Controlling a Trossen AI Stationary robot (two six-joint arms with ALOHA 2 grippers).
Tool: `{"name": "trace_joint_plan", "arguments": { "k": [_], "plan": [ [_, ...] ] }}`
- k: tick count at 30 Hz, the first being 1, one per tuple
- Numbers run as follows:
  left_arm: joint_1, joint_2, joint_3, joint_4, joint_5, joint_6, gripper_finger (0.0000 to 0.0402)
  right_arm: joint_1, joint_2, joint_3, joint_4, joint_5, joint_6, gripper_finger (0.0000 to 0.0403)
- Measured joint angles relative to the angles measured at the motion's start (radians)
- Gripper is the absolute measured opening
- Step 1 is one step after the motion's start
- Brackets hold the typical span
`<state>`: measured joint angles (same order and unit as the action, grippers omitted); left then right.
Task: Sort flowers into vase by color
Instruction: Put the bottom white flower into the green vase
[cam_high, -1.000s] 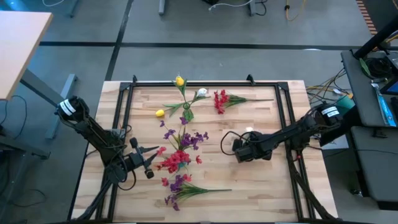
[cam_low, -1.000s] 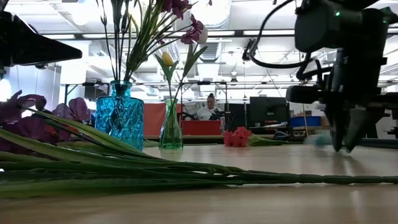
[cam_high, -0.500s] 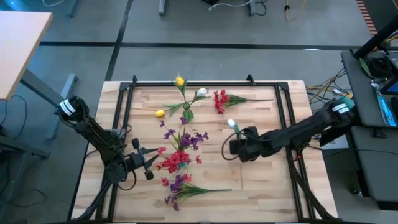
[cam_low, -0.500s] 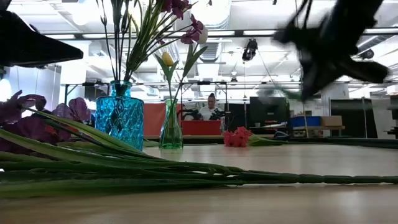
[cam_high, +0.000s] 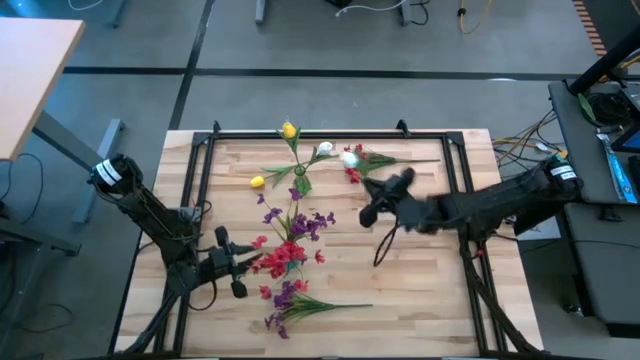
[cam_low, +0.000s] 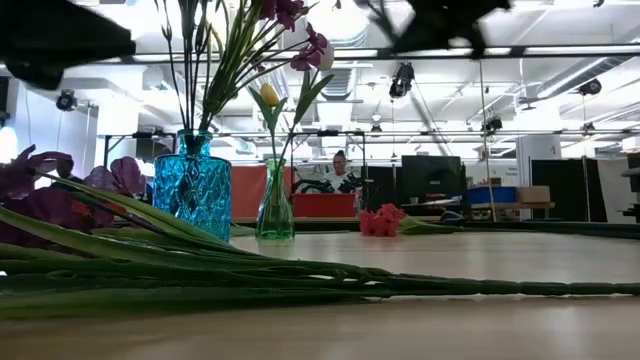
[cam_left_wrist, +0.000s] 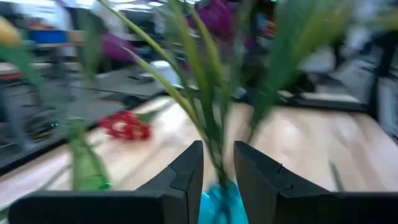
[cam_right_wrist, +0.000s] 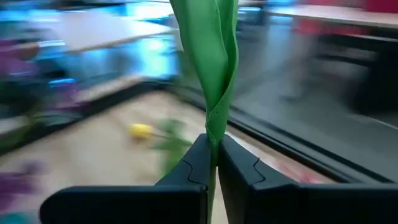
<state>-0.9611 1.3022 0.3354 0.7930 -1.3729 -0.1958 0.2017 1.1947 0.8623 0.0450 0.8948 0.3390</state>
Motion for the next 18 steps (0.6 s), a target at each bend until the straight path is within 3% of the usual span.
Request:
{"name": "trace_joint_plan", "arguments": {
  "k": [3, 7, 12, 14, 18],
  "plan": [
    [0.0, 0.0, 0.038, 0.0, -0.08, 0.029, 0.0075, -0.108, -0.045, 0.0, 0.12, -0.276, -0.164, 0.0013],
    [0.0, 0.0, 0.083, -0.001, -0.095, 0.1, 0.0075, -0.285, -0.112, -0.002, 0.189, -0.587, -0.334, 0.0013],
    [0.001, 0.0, 0.13, -0.001, -0.134, 0.135, 0.0075, -0.497, -0.086, -0.069, 0.548, -1.13, -0.315, 0.0013],
    [0.001, 0.0, 0.155, -0.001, -0.165, 0.135, 0.0075, -0.55, -0.046, -0.111, 0.707, -1.216, -0.28, 0.0013],
    [0.001, 0.0, 0.2, -0.003, -0.197, 0.157, 0.0075, -0.591, 0.054, -0.206, 1.04, -1.233, -0.298, 0.0013]
  ]
}}
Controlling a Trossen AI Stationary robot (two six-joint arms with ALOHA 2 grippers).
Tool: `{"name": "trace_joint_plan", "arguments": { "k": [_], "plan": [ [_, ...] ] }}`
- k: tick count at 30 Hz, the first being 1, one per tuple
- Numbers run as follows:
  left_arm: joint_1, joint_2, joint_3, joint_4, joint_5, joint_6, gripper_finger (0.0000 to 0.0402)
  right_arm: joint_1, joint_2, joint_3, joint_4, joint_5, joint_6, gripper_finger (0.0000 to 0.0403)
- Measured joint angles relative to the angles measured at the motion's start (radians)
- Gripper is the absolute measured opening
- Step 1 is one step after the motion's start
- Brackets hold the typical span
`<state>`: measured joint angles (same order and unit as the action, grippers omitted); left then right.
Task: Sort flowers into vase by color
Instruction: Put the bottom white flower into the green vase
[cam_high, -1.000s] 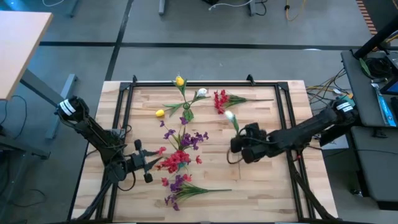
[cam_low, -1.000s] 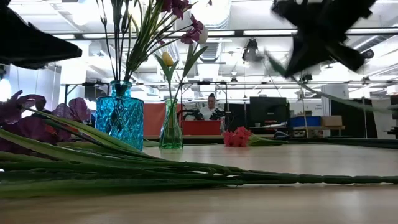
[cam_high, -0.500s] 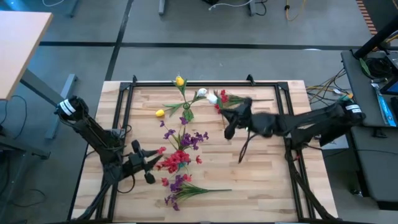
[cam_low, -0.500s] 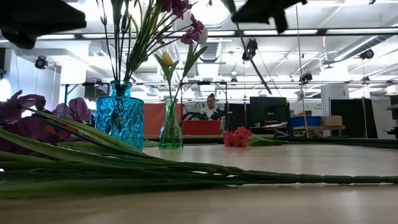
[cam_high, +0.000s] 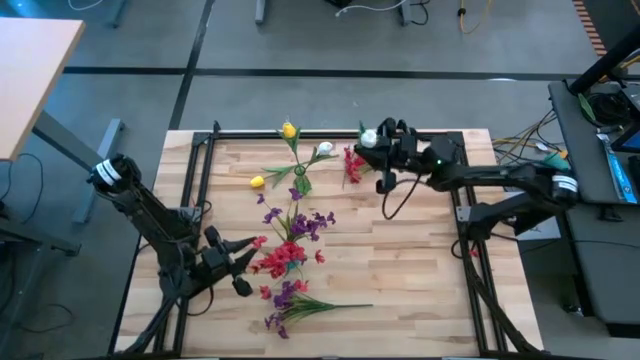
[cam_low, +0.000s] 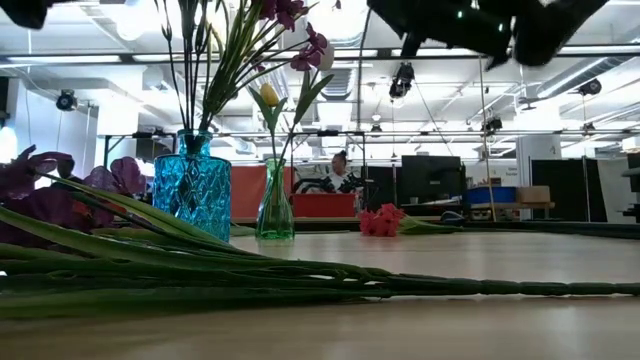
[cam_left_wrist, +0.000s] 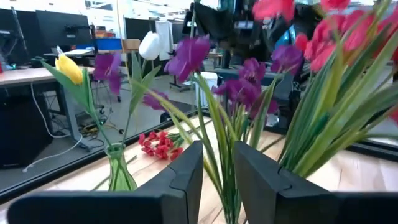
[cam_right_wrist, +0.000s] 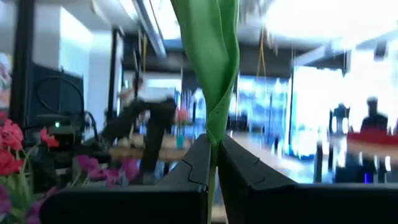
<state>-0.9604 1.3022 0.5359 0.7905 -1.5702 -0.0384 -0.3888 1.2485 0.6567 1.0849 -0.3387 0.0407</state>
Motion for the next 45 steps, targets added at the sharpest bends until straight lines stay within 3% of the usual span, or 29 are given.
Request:
{"name": "trace_joint_plan", "arguments": {
  "k": [4, 7, 21, 26, 33, 45],
  "plan": [
    [0.0, 0.0, 0.035, 0.0, -0.002, 0.05, 0.0075, 0.0, 0.132, -0.04, 0.331, -0.02, -0.016, 0.0013],
    [0.0, 0.0, 0.049, 0.0, -0.002, 0.082, 0.0075, 0.002, 0.218, -0.035, 0.442, -0.038, 0.006, 0.0013],
    [0.002, 0.0, 0.125, 0.001, -0.002, 0.324, 0.0075, 0.007, 0.445, 0.163, 0.486, -0.088, -0.139, 0.0013],
    [0.002, 0.0, 0.116, 0.001, -0.002, 0.341, 0.0075, 0.004, 0.515, 0.237, 0.486, -0.092, -0.156, 0.0013],
    [0.002, 0.0, 0.101, 0.0, -0.002, 0.36, 0.0075, 0.002, 0.594, 0.296, 0.485, -0.216, -0.218, 0.0013],
    [0.005, -0.002, 0.105, 0.002, -0.001, 0.37, 0.0075, -0.047, 0.619, 0.307, 0.483, -0.219, -0.143, 0.0013]
  ]
}}
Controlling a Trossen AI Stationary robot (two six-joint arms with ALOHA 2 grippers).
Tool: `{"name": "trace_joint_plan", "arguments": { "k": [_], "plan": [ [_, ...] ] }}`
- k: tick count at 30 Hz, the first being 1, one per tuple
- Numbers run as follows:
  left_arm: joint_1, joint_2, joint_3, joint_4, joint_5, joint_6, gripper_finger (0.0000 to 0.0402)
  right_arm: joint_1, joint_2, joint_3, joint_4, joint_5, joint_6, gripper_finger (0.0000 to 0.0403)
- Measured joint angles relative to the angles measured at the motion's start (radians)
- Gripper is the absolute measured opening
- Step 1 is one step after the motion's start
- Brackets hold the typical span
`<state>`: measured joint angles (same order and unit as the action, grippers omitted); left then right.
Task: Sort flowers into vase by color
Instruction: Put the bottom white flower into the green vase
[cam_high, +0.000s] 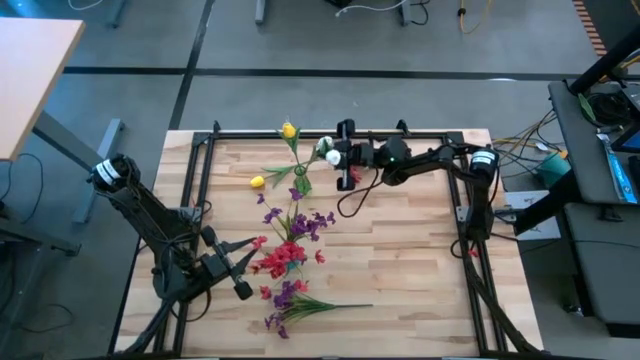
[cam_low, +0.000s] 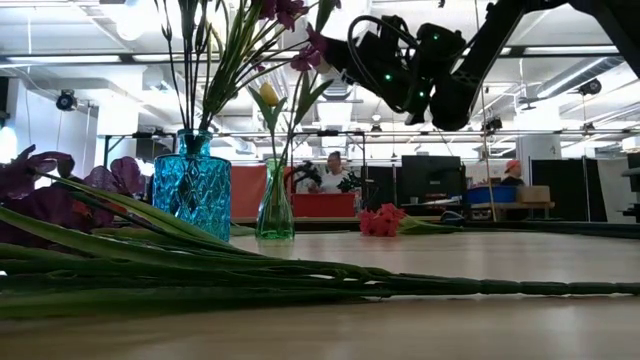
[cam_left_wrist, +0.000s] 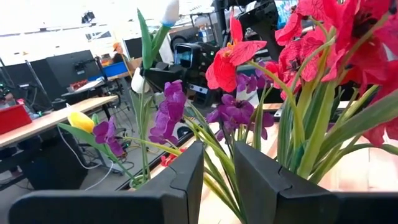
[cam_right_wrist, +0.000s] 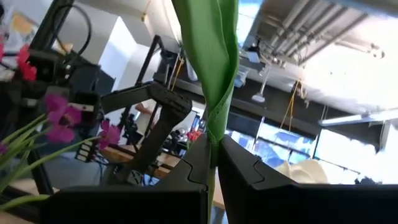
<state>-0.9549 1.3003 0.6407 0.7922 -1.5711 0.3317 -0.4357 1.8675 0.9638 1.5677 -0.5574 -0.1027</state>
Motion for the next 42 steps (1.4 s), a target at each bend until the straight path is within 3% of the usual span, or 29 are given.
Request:
{"name": "trace_joint_plan", "arguments": {
  "k": [12, 29, 35, 42],
  "plan": [
    [0.05, 0.0, 0.0, 0.0, 0.0, 0.0, 0.0075, -0.01, -0.008, 0.04, 0.005, -0.008, 0.168, 0.0013],
    [0.087, -0.011, 0.0, 0.0, 0.0, 0.049, 0.0075, -0.01, -0.004, 0.064, -0.127, -0.02, -0.014, 0.0013],
    [0.087, -0.011, 0.0, 0.0, 0.0, 0.048, 0.0075, -0.01, -0.004, 0.064, -0.136, -0.006, 0.018, 0.0013],
    [0.087, -0.011, 0.0, 0.0, 0.0, 0.046, 0.0075, -0.011, -0.005, 0.063, -0.265, 0.071, 0.081, 0.0015]
  ]
}}
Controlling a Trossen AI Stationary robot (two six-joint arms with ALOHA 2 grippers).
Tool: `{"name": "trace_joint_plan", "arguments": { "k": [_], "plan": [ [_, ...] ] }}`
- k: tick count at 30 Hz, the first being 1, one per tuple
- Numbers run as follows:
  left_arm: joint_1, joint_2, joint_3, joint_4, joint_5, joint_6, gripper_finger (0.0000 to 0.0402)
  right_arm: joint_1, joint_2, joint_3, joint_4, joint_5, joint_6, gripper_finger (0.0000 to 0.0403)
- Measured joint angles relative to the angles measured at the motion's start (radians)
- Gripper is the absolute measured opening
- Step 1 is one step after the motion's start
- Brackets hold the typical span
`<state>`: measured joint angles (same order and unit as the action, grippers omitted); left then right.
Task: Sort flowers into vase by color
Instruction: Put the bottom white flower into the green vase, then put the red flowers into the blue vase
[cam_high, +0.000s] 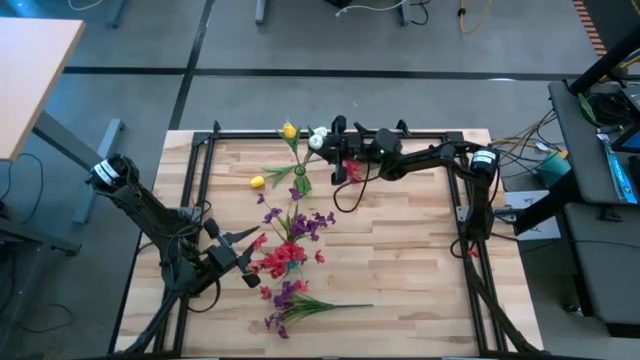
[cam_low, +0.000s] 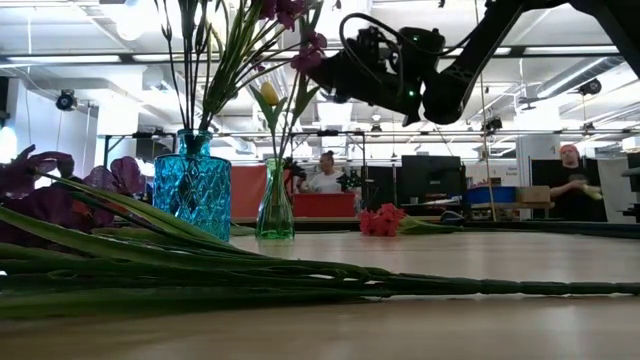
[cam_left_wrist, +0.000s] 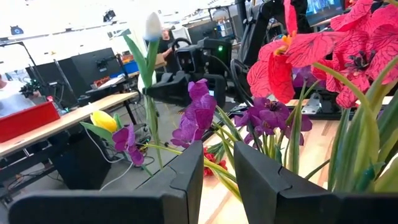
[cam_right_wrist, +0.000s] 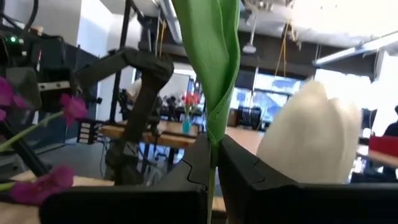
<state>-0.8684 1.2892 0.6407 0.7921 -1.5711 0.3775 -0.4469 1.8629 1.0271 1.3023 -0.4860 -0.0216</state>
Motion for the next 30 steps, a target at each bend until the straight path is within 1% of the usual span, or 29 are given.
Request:
{"name": "trace_joint_plan", "arguments": {
  "k": [2, 4, 10, 13, 20, 24, 28, 30],
  "plan": [
    [0.0, 0.0, 0.0, 0.0, 0.0, 0.0, 0.0075, 0.001, 0.0, 0.002, -0.029, -0.002, 0.003, 0.0024],
    [0.0, 0.0, 0.0, 0.0, 0.0, 0.0, 0.0075, 0.001, 0.0, 0.007, -0.048, -0.014, 0.006, 0.0043],
    [0.0, 0.0, 0.0, 0.0, 0.0, -0.001, 0.0075, 0.001, -0.002, 0.006, -0.049, -0.019, 0.005, 0.0123],
    [0.0, 0.0, 0.0, 0.0, 0.0, -0.001, 0.0075, 0.001, -0.002, 0.002, -0.055, -0.019, 0.033, 0.0162],
    [0.0, 0.0, 0.0, 0.0, 0.0, -0.001, 0.0075, 0.001, -0.008, 0.002, -0.142, -0.02, 0.049, 0.024],
    [0.0, 0.0, 0.0, 0.0, 0.0, -0.001, 0.0075, 0.001, -0.036, 0.0, -0.237, -0.019, 0.046, 0.0278],
    [0.0, 0.0, 0.0, 0.0, 0.0, -0.015, 0.0075, 0.001, -0.104, 0.0, -0.418, -0.013, -0.01, 0.0311],
    [0.0, 0.0, 0.0, 0.0, 0.0, -0.02, 0.0075, 0.001, -0.147, 0.0, -0.53, -0.011, -0.067, 0.0326]
  ]
}}
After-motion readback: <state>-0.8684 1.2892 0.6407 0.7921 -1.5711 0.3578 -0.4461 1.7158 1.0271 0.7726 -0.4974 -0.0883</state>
